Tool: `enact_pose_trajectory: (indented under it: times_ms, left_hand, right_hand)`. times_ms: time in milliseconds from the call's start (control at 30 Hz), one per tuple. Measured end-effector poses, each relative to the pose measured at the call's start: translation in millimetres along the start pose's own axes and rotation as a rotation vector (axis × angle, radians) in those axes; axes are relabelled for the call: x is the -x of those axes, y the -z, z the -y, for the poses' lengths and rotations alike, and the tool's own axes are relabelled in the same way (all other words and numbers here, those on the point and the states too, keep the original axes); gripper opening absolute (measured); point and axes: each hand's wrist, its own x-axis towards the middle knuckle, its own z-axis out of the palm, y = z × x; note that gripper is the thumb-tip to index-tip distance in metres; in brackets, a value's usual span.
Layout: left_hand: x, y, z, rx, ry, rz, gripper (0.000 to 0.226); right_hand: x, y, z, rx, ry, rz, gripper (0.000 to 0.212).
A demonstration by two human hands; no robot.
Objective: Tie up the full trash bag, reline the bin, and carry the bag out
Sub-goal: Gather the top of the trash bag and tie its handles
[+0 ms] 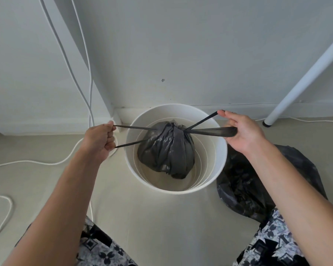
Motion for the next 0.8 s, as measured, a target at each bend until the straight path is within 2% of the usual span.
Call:
enact_pose_trajectory:
  times_ms: [200,333,467,567,667,733,800]
  left_hand:
    - [-9,9,0,-0.018,0.059,-0.035,0.030]
    - [-11,7,3,-0.060,0.026,-0.061,0.030]
    - [-8,7,-1,-0.040,-0.010,0.050,0.025]
    - [-2,6,-8,-0.033,-0.031,0.173,0.021]
    - [8,-5,-12,-0.030,-0.089,0.311,0.020]
    - [17,-17,-14,-0.067,-0.137,0.410,0.021]
    - [26,-32,-15,-0.109,-0.200,0.506,0.021]
  right_hand:
    - [-7,7,4,0.063,0.017,-0.104,0.014]
    - [-5,8,2,0.057,0.030,-0.108,0.015]
    - [-4,6,4,0.030,0.098,-0.024,0.017]
    - [-3,-2,9,0.096,0.217,0.051,0.019]
    - [5,-15,5,0.284,0.432,0.104,0.018]
    - [15,-26,-4,0.549,0.581,0.183,0.016]
    - [26,-37,-14,0.814,0.646,0.292,0.030]
